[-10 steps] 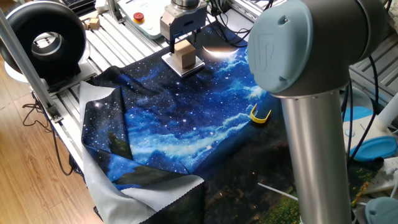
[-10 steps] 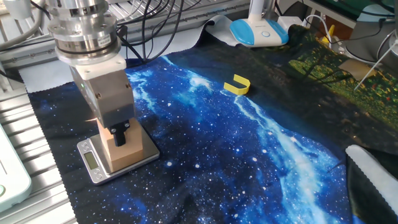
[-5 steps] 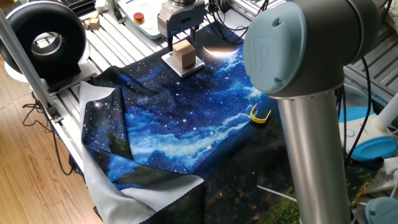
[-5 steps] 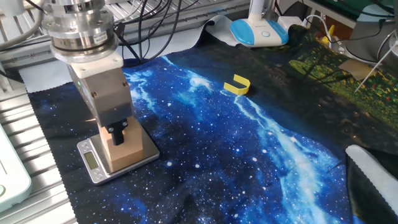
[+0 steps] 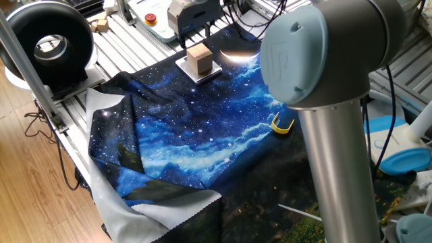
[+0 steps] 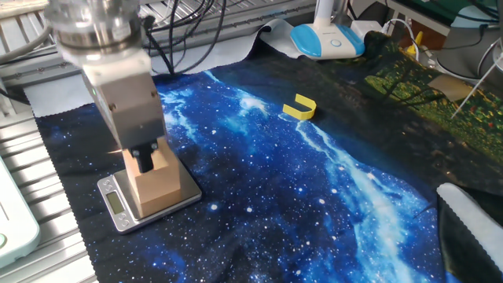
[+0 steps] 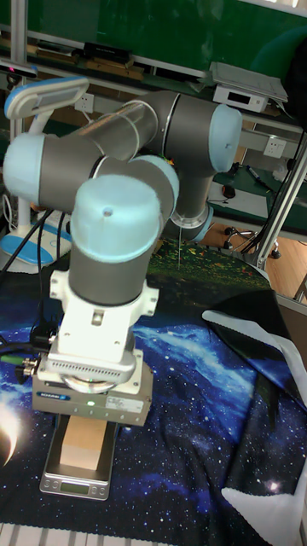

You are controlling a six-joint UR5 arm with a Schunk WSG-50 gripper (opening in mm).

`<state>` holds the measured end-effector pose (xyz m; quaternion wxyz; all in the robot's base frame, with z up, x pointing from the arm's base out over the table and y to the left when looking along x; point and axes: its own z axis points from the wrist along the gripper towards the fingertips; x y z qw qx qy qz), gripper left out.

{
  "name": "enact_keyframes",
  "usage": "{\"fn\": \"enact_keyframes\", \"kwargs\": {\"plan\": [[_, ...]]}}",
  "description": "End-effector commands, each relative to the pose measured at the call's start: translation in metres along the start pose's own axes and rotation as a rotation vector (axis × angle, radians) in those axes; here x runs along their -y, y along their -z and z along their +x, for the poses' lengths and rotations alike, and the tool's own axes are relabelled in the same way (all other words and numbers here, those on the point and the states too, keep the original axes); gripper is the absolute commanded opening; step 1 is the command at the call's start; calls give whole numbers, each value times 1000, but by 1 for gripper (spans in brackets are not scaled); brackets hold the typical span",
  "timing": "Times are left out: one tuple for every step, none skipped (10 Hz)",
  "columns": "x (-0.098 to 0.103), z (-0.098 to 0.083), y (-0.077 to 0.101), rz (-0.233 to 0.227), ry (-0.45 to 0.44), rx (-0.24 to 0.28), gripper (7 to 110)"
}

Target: Place the block on the scale

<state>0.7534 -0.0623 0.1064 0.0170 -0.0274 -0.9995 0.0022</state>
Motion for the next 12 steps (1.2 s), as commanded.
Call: {"fn": "enact_keyframes", "kwargs": {"plan": [[-24,0,44,-21,-15,38,66],[-34,1,56,-28,-18,53,66],[-38,5,69,-4,-45,60,66],[-29,7,79,62,-61,72,66],[-30,12,88,86,-56,80,7],[-36,18,96,93,-62,86,7],[-44,26,106,96,-72,99,7],[-52,34,111,79,-79,109,7],[-55,40,114,69,-75,121,7],[-55,46,115,69,-64,123,7],[-55,51,116,72,-51,119,7],[-53,56,117,78,-37,113,7]]}}
